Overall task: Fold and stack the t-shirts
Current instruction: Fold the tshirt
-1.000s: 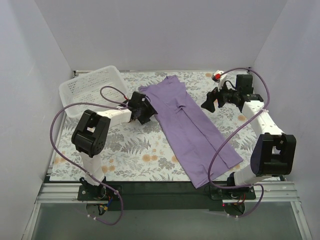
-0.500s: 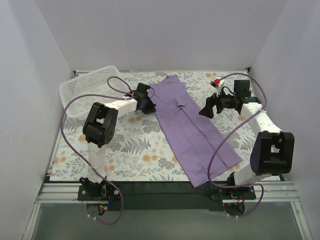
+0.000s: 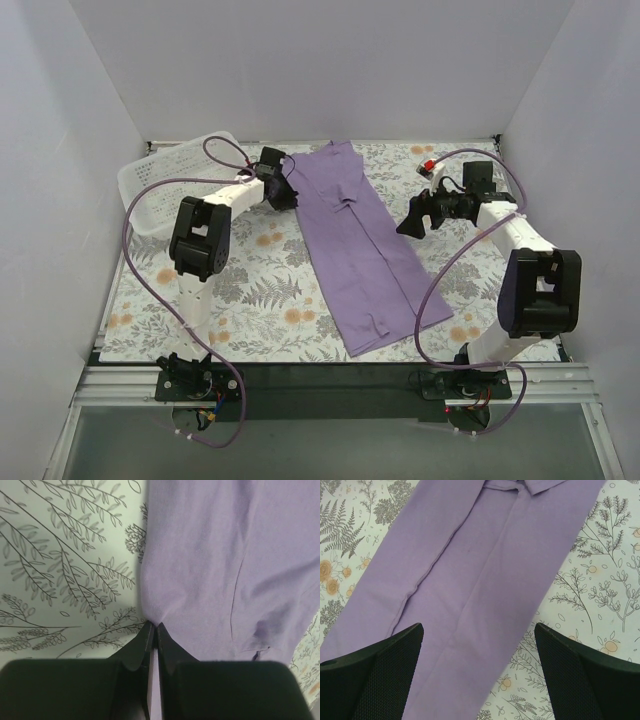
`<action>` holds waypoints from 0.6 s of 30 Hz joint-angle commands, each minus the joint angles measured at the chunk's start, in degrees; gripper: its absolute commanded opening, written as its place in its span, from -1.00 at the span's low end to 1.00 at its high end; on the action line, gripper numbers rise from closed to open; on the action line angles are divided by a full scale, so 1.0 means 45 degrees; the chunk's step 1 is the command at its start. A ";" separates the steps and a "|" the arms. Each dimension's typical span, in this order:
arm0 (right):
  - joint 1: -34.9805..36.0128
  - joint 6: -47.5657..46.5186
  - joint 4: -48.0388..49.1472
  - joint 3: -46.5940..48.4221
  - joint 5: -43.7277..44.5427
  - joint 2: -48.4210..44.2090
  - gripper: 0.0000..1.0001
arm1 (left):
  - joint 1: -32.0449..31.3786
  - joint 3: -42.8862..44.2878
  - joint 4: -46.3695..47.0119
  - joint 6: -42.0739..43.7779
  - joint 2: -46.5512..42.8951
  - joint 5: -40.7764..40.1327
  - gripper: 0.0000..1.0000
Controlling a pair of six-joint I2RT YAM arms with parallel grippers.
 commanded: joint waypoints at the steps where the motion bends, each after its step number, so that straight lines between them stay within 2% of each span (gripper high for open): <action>1: -0.0050 -0.0265 -0.0101 0.0634 -0.0150 0.0188 0.97 | 0.0424 0.0394 -0.1213 0.0750 0.0340 -0.0393 -1.00; 4: -0.0050 -0.0265 -0.0139 0.0849 -0.0189 0.0402 0.97 | 0.0522 0.0746 -0.1350 0.1120 0.0379 -0.0275 -0.97; 6: -0.0050 -0.0245 -0.0159 0.1141 -0.0247 0.0656 0.96 | 0.0541 0.0902 -0.1253 0.1645 0.0205 0.0562 -0.90; 10: 0.0008 0.0105 -0.0159 0.2116 -0.0345 0.1514 0.97 | 0.0522 0.0067 0.0089 0.2410 -0.0965 0.2300 -0.63; 11: 0.0105 0.0281 -0.0159 0.2447 -0.0365 0.2096 0.96 | 0.0522 -0.0304 0.0482 0.2527 -0.1375 0.2748 -0.34; 12: 0.0164 0.0688 -0.0159 0.3108 -0.0384 0.2450 0.94 | 0.0522 -0.1120 0.0912 0.2683 -0.2249 0.3043 -0.15; 13: 0.0222 0.0944 -0.0178 0.3540 -0.0423 0.2821 0.93 | 0.0522 -0.1438 0.1322 0.2781 -0.2683 0.3239 -0.04; 18: 0.0633 0.2584 -0.0276 0.5962 -0.0736 0.5400 0.77 | 0.0522 -0.2767 0.2653 0.3250 -0.5238 0.4256 0.01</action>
